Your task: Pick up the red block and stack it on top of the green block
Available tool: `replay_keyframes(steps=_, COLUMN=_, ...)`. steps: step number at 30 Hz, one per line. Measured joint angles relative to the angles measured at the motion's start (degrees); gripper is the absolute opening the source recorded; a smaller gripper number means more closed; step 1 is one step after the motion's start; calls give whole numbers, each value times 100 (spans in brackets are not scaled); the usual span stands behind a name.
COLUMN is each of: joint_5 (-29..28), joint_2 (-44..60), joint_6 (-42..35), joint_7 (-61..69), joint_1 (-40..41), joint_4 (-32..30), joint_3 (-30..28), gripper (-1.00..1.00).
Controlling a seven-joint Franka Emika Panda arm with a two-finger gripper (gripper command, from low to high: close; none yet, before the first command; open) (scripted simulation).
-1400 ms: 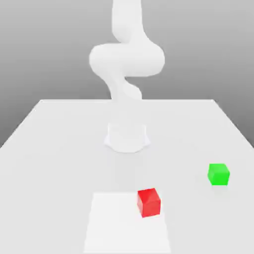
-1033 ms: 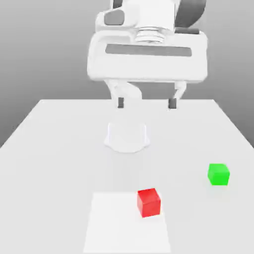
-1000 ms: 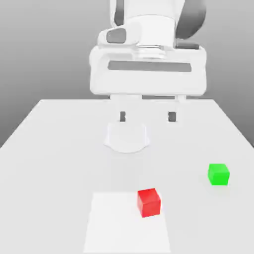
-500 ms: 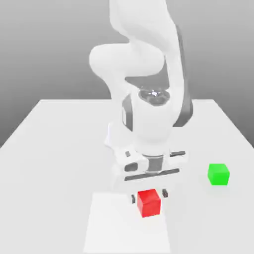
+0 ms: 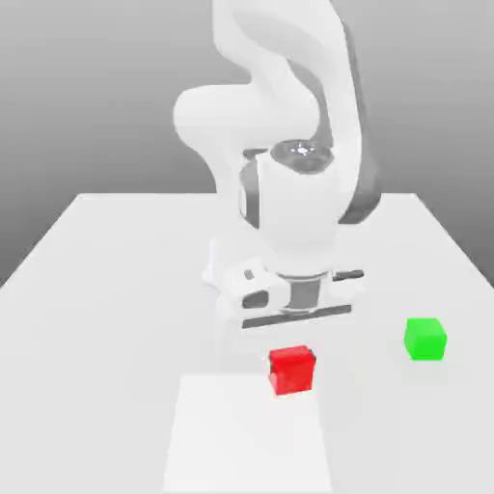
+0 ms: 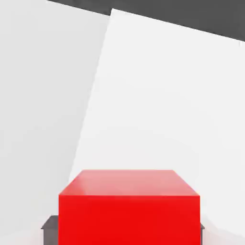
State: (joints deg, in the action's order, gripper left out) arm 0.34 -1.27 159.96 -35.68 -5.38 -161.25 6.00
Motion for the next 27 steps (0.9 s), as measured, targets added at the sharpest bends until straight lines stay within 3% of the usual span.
replay_keyframes(steps=22, joint_5=512, joint_2=-714, joint_6=-684, joint_7=5397, joint_1=-2975, joint_4=-12, joint_3=1104, gripper=-100)
replay_keyframes(steps=27, joint_5=-96, joint_2=117, joint_6=88, joint_7=5160, joint_1=-2984, joint_4=22, joint_3=1090, gripper=-100)
